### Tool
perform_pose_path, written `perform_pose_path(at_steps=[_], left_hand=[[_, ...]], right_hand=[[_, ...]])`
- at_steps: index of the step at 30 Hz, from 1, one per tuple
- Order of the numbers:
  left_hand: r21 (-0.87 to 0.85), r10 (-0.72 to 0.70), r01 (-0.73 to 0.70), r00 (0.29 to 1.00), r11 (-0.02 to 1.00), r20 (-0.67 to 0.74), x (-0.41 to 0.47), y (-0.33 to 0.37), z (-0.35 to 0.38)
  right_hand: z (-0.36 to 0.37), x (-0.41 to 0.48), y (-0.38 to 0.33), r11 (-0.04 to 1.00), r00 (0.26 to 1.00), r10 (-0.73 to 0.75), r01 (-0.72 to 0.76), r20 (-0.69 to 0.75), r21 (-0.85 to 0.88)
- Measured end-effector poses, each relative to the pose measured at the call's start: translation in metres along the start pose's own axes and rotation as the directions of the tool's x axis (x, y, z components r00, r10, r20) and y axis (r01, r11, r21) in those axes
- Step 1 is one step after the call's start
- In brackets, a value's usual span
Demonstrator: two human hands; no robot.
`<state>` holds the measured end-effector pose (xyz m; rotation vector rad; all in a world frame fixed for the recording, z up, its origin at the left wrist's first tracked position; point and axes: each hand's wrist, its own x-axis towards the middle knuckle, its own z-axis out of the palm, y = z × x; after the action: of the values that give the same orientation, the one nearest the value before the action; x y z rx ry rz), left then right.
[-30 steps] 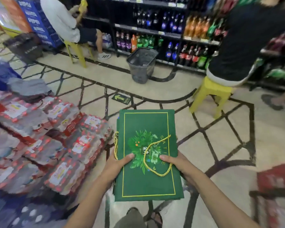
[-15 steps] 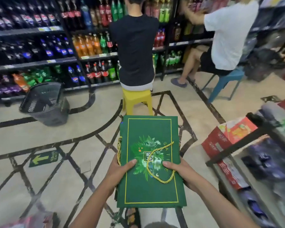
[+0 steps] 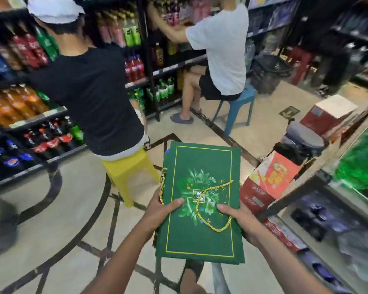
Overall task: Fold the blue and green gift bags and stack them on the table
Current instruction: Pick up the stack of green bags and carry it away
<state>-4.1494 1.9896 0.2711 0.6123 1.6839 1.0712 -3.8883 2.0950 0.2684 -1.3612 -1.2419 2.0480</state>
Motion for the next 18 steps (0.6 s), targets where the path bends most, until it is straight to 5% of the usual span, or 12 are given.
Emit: perform_pose_path(at_steps=[12,18], left_hand=[[0.08,-0.026,0.016,0.993,0.997,0.118,0.244,0.141,0.025],[0.177,-0.007,-0.046,0.958,0.983,0.286,0.392,0.213,0.054]], right_hand=[[-0.051,0.196,-0.135,0.998,0.994,-0.026,0.032,-0.102,0.058],[-0.081,0.296,-0.189,0.989,0.959,0.0,0.042,-0.283,0.144]])
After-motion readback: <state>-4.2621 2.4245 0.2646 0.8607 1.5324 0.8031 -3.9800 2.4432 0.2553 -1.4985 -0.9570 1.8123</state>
